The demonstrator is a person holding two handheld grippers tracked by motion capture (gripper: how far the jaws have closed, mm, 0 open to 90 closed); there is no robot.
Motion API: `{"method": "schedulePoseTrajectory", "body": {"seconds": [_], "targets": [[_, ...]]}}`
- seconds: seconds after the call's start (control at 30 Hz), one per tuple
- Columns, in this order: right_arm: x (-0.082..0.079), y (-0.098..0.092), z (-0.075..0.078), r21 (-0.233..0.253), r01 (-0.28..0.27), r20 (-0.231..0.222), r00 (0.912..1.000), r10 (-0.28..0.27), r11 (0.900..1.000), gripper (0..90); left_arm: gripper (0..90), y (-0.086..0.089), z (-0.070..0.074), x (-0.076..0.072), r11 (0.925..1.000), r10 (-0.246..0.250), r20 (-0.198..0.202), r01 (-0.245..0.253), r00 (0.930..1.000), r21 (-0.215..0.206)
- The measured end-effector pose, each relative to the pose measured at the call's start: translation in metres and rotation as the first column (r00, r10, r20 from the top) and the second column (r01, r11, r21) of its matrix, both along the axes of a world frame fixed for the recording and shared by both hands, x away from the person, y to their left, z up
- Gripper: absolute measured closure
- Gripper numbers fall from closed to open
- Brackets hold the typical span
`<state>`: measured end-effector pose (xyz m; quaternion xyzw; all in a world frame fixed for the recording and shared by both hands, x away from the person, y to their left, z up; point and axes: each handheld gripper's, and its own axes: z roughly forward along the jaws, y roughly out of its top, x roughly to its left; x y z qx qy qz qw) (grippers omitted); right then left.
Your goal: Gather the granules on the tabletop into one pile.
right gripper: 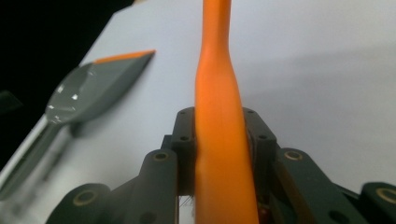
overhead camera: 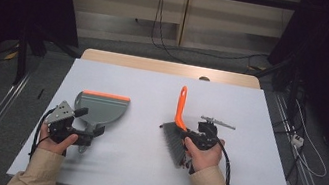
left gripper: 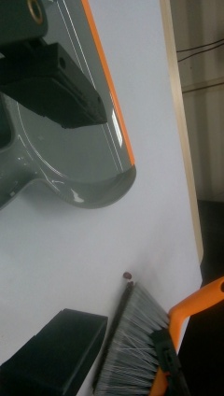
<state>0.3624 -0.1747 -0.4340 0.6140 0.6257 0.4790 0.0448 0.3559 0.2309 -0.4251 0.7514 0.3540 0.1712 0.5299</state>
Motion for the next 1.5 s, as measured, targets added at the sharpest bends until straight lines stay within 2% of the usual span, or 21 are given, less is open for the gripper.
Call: {"method": "schedulePoseTrajectory", "body": {"seconds": [0.1,0.2,0.33,0.47,0.5,0.57,0.63,0.77,0.97,1.07,1.13,1.17,1.27,1.3,1.43,1.5], "targets": [[0.006,0.006,0.007,0.018,-0.007,0.013,0.9999,0.007,1.0,71.1,4.5,0.001,0.0,0.0,1.0,0.0,0.001,0.0,1.0,-0.001],[0.014,0.019,0.008,0.026,-0.021,0.006,0.9998,0.02,0.999,71.1,4.5,0.001,0.0,0.0,1.0,-0.002,0.002,0.002,1.0,-0.001],[0.026,0.037,-0.001,0.054,-0.03,-0.031,0.999,0.032,0.998,71.1,4.5,0.002,0.0,0.001,1.0,-0.002,0.002,0.002,1.0,-0.002],[0.036,0.048,-0.012,0.028,-0.023,-0.07,0.9972,0.025,0.999,71.0,4.5,0.002,0.0,0.001,1.0,0.002,0.001,-0.002,1.0,-0.003],[0.037,0.047,-0.013,0.01,-0.013,-0.07,0.9975,0.014,1.0,71.0,4.5,0.003,0.0,0.001,1.0,0.002,0.001,-0.002,1.0,-0.003],[0.038,0.04,-0.015,0.026,-0.003,-0.095,0.9954,0.006,1.0,70.8,4.5,0.003,0.0,0.001,1.0,0.001,0.002,-0.001,1.0,-0.002],[0.034,0.034,-0.014,-0.004,0.009,-0.091,0.9958,-0.009,1.0,70.6,4.5,0.003,0.0,0.001,1.0,0.002,0.002,-0.002,1.0,-0.001],[0.026,0.018,-0.012,-0.019,0.028,-0.092,0.9953,-0.03,0.999,70.6,4.5,0.001,0.0,0.0,1.0,-0.002,0.003,0.002,1.0,0.002],[0.019,-0.001,-0.011,-0.007,0.037,-0.087,0.9955,-0.037,0.999,70.8,4.6,0.0,0.0,0.0,1.0,-0.002,0.005,0.002,1.0,0.009],[0.018,-0.001,-0.008,0.033,0.011,-0.062,0.998,-0.009,0.999,71.2,4.6,0.0,0.0,0.0,1.0,-0.001,0.004,0.001,1.0,0.007],[0.018,0.0,-0.005,0.056,-0.025,-0.034,0.9991,0.027,0.998,71.1,4.6,0.0,0.0,0.0,1.0,0.001,0.003,-0.001,1.0,0.005],[0.017,0.0,-0.003,0.053,-0.036,-0.031,0.9988,0.038,0.998,71.2,4.6,0.0,0.0,0.0,1.0,0.001,0.001,-0.001,1.0,0.005],[0.013,0.002,-0.001,0.042,-0.118,-0.02,0.9927,0.119,0.992,71.1,4.5,0.0,0.0,0.0,1.0,0.002,0.0,-0.002,1.0,0.004],[0.011,0.002,0.0,0.028,-0.144,-0.023,0.9892,0.145,0.989,71.2,4.5,0.0,0.0,0.001,1.0,0.001,0.0,-0.001,1.0,0.004],[0.008,-0.002,0.001,-0.001,-0.258,0.009,0.966,0.258,0.966,71.2,4.5,0.0,0.0,0.001,1.0,0.0,0.002,0.0,1.0,0.005],[0.008,-0.004,0.002,-0.022,-0.299,0.037,0.9532,0.3,0.954,71.2,4.6,-0.001,0.0,0.001,1.0,-0.001,0.0,0.001,1.0,0.006]]}}
